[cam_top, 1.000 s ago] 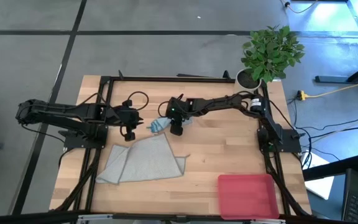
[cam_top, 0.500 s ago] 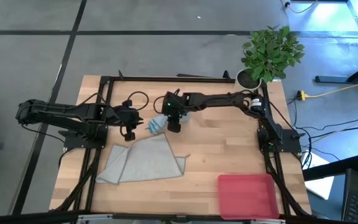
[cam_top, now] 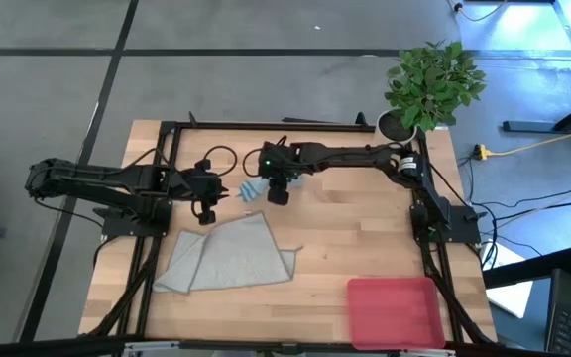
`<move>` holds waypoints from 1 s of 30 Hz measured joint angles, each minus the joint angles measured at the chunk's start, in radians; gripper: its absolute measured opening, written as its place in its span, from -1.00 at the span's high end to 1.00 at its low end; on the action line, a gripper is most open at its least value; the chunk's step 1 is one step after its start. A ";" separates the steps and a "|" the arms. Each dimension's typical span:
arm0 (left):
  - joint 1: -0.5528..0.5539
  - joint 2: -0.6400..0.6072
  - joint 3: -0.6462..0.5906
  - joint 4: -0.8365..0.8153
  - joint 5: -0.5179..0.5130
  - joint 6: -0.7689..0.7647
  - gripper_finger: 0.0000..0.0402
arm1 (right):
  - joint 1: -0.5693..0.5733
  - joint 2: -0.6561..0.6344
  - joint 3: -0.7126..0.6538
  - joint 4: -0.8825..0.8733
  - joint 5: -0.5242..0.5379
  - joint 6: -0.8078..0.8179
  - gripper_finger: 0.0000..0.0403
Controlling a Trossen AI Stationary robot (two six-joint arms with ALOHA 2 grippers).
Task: Roll microfiber towels into tight, uniform cylinder then place into a basket
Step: Put the rolled blue towel into the red bin
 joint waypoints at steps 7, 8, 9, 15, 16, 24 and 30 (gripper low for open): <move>0.000 0.000 0.000 0.000 0.000 0.000 0.72 | 0.001 0.000 -0.162 0.156 -0.021 0.004 0.39; 0.000 0.000 0.000 0.000 0.000 0.000 0.72 | 0.000 0.000 -0.180 0.176 -0.026 0.011 0.39; 0.000 0.000 0.000 0.000 0.000 0.000 0.72 | 0.001 0.000 -0.198 0.194 -0.027 0.023 0.39; 0.000 0.000 0.000 0.000 0.000 0.000 0.72 | 0.001 -0.004 -0.274 0.240 -0.030 0.016 0.40; 0.000 0.000 0.000 0.000 0.000 0.001 0.72 | 0.001 -0.004 -0.278 0.243 -0.029 0.022 0.40; 0.000 0.000 0.000 0.000 0.000 0.001 0.72 | -0.001 -0.003 -0.266 0.236 -0.059 0.022 0.39; 0.000 0.000 0.000 0.000 0.000 0.002 0.72 | 0.001 0.000 -0.262 0.237 -0.068 0.014 0.20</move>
